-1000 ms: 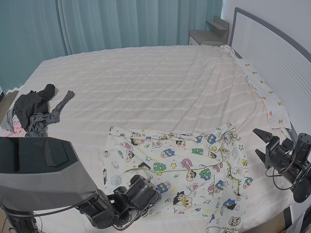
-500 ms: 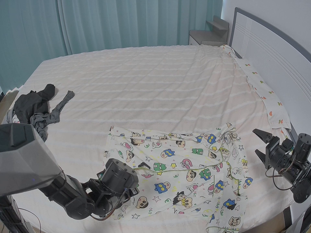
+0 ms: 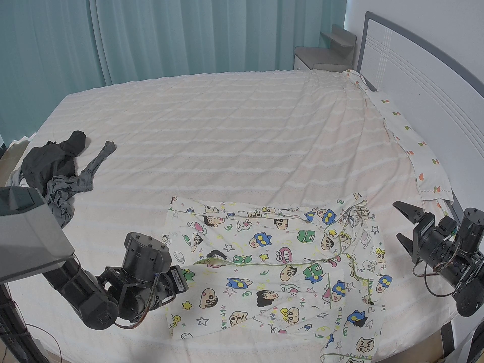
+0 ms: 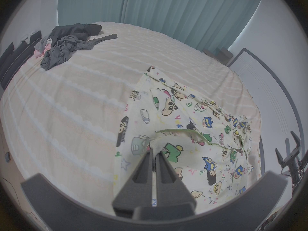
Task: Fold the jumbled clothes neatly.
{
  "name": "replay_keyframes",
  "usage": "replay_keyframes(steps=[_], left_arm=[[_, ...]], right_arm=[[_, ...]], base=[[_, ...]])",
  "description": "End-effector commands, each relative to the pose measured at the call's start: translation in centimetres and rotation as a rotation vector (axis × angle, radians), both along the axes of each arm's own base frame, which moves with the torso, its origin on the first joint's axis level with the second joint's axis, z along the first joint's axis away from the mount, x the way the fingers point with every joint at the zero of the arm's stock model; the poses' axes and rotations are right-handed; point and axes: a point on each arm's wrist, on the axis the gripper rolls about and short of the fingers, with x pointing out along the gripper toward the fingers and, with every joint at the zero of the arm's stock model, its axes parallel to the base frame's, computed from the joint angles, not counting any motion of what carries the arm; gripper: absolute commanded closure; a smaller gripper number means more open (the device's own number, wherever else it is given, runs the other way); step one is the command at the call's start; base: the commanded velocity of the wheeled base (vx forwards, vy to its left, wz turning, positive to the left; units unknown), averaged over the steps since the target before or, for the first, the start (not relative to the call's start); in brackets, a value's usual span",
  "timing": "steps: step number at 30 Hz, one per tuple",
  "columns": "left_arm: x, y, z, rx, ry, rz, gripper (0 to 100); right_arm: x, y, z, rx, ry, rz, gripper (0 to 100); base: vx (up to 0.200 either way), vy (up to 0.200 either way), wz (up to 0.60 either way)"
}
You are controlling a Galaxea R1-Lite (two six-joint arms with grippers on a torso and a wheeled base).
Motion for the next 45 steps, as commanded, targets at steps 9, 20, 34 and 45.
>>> replay_keyframes(steps=[9, 20, 34, 45], left_arm=[[0.7, 1.1, -3.3, 0.039, 0.100, -0.001, 100], [1.4, 1.2, -4.1, 0.030, 0.074, 0.011, 0], [1.6, 5.0, -1.1, -0.055, -0.008, 0.147, 0], [-3.1, 9.7, 3.5, -0.453, -0.003, 0.054, 0]], right_arm=[[-0.1, -0.1, -0.3, -0.006, 0.007, 0.001, 0], [0.1, -2.1, -4.4, -0.209, 0.166, 0.048, 0], [6.0, -6.6, -7.7, -0.435, 0.075, 0.149, 0], [10.4, -6.5, -11.3, -0.502, 0.107, 0.280, 0]], base=[[0.000, 0.000, 0.00], [0.000, 0.000, 0.00], [0.000, 0.000, 0.00], [0.000, 0.000, 0.00]])
